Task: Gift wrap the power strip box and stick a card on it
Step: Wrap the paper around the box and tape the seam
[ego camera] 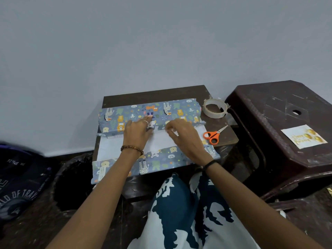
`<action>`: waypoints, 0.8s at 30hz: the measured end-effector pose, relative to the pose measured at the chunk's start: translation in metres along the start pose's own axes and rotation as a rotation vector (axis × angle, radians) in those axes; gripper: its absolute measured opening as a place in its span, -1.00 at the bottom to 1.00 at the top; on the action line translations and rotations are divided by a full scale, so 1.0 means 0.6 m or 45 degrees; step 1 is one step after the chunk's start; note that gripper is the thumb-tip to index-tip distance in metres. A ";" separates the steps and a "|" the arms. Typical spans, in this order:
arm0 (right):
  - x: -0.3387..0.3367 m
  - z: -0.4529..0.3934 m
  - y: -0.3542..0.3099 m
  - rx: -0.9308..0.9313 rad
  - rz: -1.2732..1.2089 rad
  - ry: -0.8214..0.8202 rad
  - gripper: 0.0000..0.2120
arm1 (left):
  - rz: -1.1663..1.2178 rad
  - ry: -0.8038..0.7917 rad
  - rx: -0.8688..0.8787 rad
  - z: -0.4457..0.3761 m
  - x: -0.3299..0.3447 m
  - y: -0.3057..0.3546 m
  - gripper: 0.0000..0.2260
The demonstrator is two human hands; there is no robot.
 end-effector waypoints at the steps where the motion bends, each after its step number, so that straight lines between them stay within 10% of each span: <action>1: 0.016 0.001 0.000 0.001 -0.005 -0.005 -0.94 | -0.006 0.005 -0.002 0.001 0.001 -0.001 -0.62; 13: 0.049 -0.007 0.012 0.162 -0.067 0.057 -0.61 | 0.025 0.054 -0.026 -0.001 0.022 -0.009 -0.59; 24: 0.060 -0.024 -0.001 -0.141 0.521 0.237 -0.49 | -0.003 0.099 0.024 -0.004 0.020 -0.007 -0.60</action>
Point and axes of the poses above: each hand's wrist, its own z-axis away from the middle knuckle, its own x-axis out of the palm, y = z × x, the point moved 9 cm from there along -z, towards the middle knuckle, and after that the axes turned 12 degrees about -z, right-handed, at the moved point
